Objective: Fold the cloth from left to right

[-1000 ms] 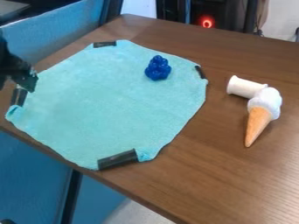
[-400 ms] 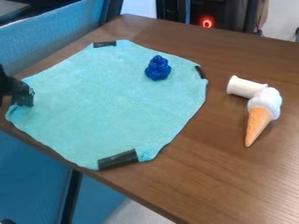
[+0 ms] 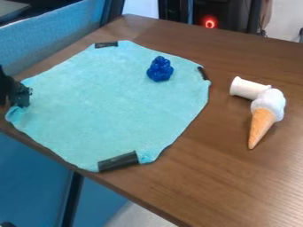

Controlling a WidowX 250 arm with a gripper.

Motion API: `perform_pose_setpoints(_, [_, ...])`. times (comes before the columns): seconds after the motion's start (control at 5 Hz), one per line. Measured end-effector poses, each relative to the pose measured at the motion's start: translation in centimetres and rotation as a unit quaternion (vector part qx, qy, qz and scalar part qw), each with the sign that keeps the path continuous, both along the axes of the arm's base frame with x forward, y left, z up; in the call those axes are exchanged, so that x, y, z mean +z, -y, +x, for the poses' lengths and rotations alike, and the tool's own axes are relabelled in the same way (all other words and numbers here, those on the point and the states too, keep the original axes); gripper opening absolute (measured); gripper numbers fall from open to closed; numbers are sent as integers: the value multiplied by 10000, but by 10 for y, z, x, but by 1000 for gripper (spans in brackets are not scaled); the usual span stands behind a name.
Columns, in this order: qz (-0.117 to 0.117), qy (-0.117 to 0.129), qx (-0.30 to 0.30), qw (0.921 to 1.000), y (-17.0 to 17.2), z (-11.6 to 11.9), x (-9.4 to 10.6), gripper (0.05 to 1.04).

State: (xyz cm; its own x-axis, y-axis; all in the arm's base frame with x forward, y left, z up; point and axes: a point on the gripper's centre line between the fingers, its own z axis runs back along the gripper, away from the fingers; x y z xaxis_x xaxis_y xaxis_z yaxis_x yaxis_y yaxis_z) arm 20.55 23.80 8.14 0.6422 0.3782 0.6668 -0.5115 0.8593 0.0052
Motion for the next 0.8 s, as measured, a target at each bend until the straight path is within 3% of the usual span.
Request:
perform_pose_setpoints(0.2, [-18, -8, -58, 10000, -1, 2, 1, 394])
perform_pose_setpoints(0.4, [-107, -7, -111, 9999, -1, 3, 3, 188])
perform_pose_setpoints(0.6, [-372, 54, -229, 9990, 5, 6, 13, 79])
perform_pose_setpoints(0.8, [-540, 211, -183, 9981, 16, 19, 42, 59])
